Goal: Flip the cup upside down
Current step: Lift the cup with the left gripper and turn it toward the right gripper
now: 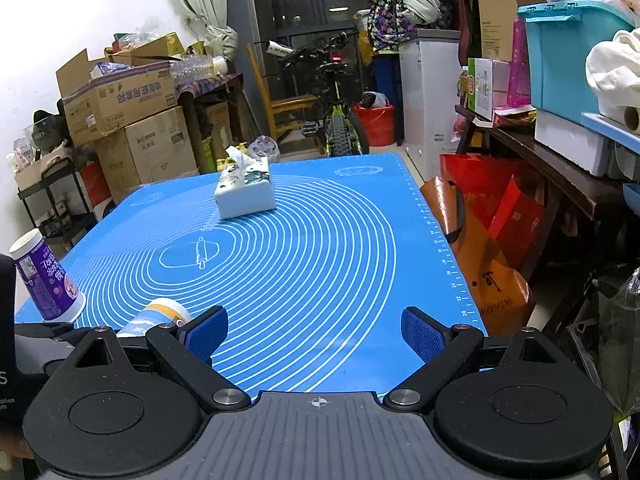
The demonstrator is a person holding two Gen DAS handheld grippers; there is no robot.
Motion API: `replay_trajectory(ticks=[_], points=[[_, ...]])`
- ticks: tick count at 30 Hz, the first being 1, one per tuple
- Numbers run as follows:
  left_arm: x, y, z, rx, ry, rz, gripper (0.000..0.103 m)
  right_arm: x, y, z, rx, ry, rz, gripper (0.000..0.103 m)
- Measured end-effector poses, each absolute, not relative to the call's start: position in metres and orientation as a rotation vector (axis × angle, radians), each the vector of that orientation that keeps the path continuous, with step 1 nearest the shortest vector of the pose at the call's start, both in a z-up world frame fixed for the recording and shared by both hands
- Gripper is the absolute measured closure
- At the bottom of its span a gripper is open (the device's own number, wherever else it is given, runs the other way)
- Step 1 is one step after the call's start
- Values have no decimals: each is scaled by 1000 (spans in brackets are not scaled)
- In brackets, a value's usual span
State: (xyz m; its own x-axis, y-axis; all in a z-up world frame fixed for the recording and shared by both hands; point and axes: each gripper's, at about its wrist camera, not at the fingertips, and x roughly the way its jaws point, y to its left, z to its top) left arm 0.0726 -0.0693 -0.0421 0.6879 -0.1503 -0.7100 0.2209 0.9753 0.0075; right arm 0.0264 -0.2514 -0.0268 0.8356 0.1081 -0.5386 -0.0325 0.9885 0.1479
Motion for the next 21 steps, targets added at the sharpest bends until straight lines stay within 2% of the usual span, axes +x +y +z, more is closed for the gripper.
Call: replay_trajectory(ticks=[5,21], points=[[71,-66,-42,89,782,-193,11,25,-251,-27,133,577,74,9],[63,-49,-25,56,759,-166,10,19,-248,-14,131,562,85,9]])
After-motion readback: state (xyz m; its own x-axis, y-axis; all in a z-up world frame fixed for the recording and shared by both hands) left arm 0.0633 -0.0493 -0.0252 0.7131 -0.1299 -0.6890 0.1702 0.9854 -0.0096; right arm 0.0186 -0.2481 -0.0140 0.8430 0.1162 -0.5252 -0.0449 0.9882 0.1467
